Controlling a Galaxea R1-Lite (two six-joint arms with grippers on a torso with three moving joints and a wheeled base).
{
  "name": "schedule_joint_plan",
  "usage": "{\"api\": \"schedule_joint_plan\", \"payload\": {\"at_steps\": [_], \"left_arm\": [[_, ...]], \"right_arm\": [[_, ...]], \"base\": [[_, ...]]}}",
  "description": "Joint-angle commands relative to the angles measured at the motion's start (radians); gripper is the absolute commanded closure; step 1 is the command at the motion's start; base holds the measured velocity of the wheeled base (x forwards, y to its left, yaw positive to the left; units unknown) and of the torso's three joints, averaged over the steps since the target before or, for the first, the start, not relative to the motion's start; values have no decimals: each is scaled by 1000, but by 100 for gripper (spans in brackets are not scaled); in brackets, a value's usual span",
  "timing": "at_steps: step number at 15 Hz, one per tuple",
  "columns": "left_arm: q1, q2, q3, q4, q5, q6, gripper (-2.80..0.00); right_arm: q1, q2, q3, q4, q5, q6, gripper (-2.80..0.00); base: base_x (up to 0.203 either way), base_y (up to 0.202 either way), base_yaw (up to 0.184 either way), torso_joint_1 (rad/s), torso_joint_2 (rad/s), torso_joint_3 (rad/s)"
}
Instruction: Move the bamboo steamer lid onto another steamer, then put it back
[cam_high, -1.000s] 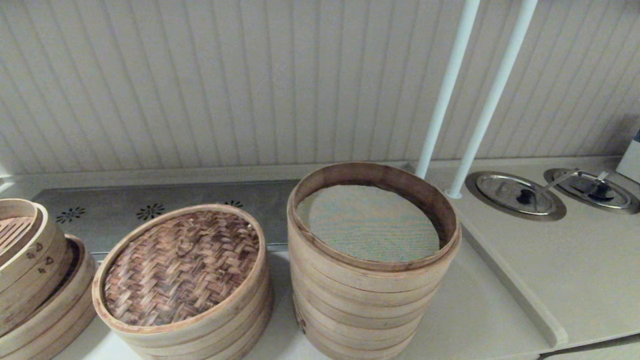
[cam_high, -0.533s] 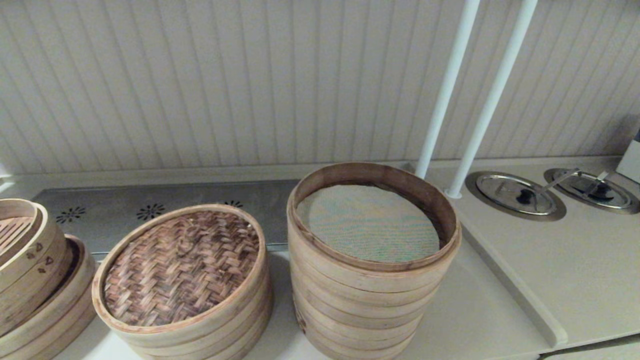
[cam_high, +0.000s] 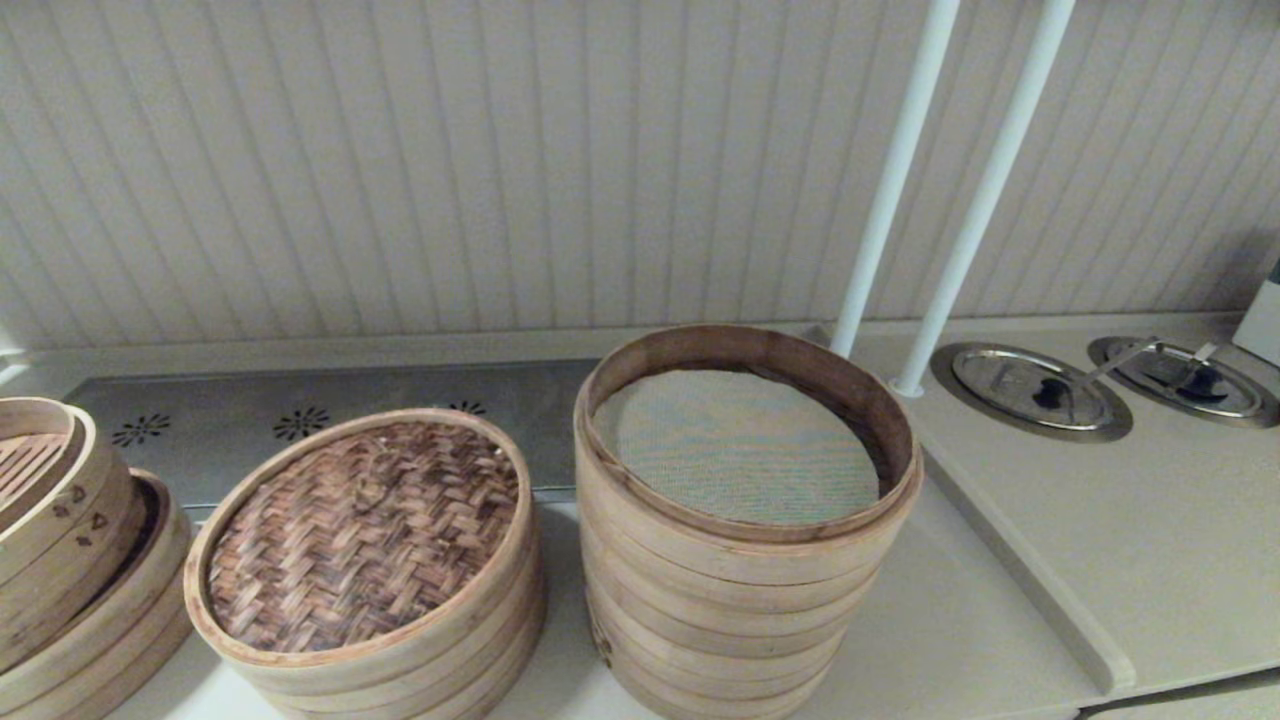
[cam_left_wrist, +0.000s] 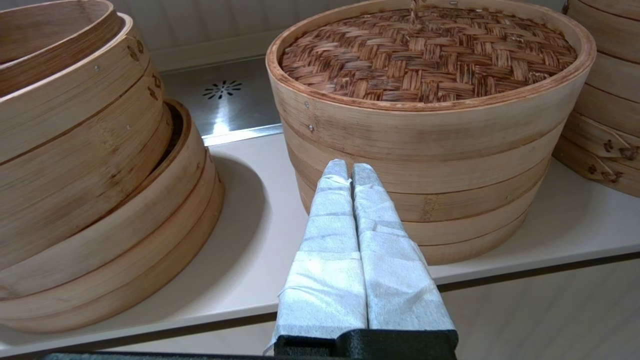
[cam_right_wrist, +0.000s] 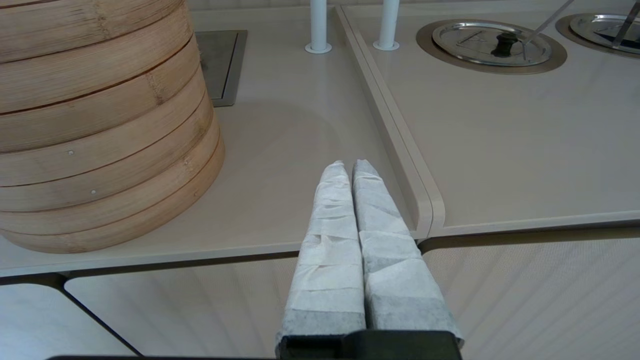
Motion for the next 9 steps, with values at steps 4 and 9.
{"api": "schedule_joint_plan", "payload": {"at_steps": [4, 9], "left_arm": [[-3, -11, 2, 0, 1, -4, 0], [-3, -10, 0, 0, 4, -13, 0]], "right_arm": [[0, 1, 2, 0, 0, 0, 0], [0, 1, 2, 0, -1, 0, 0]], "base": [[0, 0, 0, 0, 0, 0], [0, 0, 0, 0, 0, 0]]}}
